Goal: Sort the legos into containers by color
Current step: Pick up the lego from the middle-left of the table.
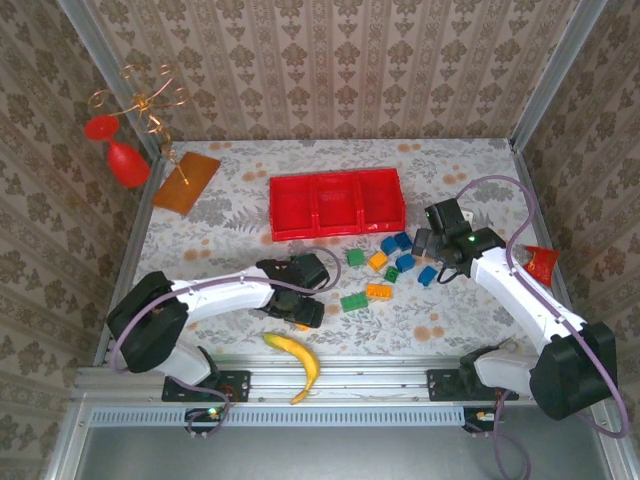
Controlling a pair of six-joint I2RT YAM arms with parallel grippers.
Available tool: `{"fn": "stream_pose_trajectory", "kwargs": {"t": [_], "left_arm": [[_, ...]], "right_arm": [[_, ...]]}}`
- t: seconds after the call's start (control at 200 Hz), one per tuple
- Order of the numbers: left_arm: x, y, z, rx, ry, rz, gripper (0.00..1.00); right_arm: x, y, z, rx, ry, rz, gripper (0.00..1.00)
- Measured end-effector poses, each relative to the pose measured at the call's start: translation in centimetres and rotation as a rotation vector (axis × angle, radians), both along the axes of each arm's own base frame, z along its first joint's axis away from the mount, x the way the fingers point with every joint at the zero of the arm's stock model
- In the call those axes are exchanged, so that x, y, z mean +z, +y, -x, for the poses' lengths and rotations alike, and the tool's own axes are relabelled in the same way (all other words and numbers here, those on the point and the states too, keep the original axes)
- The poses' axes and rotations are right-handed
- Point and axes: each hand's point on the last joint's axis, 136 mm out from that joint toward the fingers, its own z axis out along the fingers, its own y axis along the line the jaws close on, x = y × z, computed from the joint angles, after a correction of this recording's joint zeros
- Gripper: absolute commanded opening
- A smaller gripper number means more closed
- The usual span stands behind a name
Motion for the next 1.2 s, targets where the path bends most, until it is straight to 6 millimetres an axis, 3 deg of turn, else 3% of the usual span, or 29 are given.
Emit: {"fn": "stream_pose_trajectory", "kwargs": {"t": [0.385, 0.925, 1.07, 1.2], "left_arm": [[-1.1, 0.2, -0.1, 0.0, 0.007, -0.031, 0.53], [-1.0, 0.5, -0.8, 0.0, -0.036, -0.049, 0.32], [0.2, 0.1, -1.7, 0.0, -0.088, -0.033, 0.32], [3.0, -0.7, -3.4, -0.005, -0.182, 0.01, 0.31]], "right_arm": [[0.1, 0.1, -0.3, 0.001, -0.013, -0.006, 1.0], [0.2, 0.2, -0.5, 0.001, -0.026, -0.011, 1.0], [0.2, 0.2, -0.4, -0.002, -0.046, -0.019, 1.0], [0.5, 0.3, -0.3, -0.008, -0.065, -0.035, 1.0]]}}
